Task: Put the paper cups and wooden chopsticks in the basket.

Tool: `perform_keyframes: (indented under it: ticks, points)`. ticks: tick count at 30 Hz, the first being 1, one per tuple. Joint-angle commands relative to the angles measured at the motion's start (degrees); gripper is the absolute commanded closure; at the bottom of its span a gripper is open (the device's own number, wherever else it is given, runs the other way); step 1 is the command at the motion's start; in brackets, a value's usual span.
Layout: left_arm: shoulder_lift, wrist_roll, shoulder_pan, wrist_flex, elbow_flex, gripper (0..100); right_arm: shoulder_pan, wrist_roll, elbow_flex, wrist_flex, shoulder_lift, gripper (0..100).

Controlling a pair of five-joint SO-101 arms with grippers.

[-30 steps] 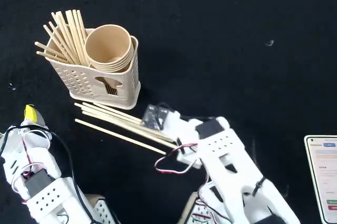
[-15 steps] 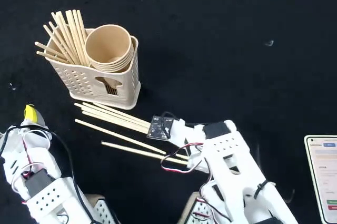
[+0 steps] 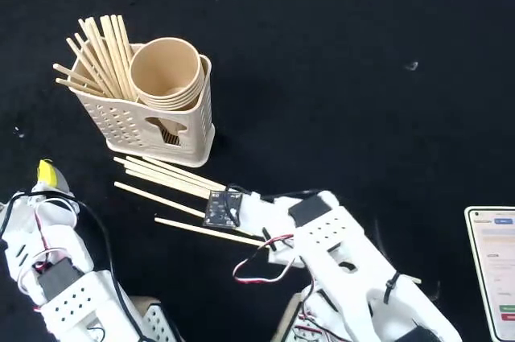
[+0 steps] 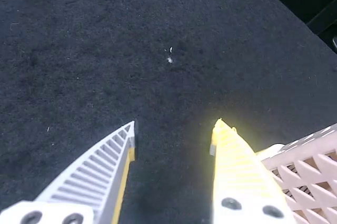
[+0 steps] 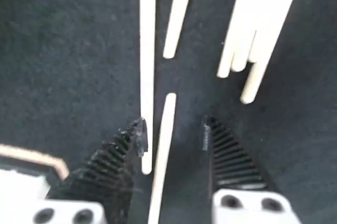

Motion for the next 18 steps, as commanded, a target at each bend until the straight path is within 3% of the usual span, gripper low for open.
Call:
perform_keyframes:
  ticks: [1,14,18]
  points:
    - [-0.7,0.4,0.6,-0.2,-2.2,77,-0.4,-0.4,0.7,-4.1,-1.9,86.4]
    - [-0.7,0.4,0.6,-0.2,-2.2,77,-0.1,-0.3,2.7,-6.3,1.0,88.5]
    - [-0.7,0.4,0.6,-0.2,-2.2,77,1.9,3.2,2.0,-6.6,7.0,88.9]
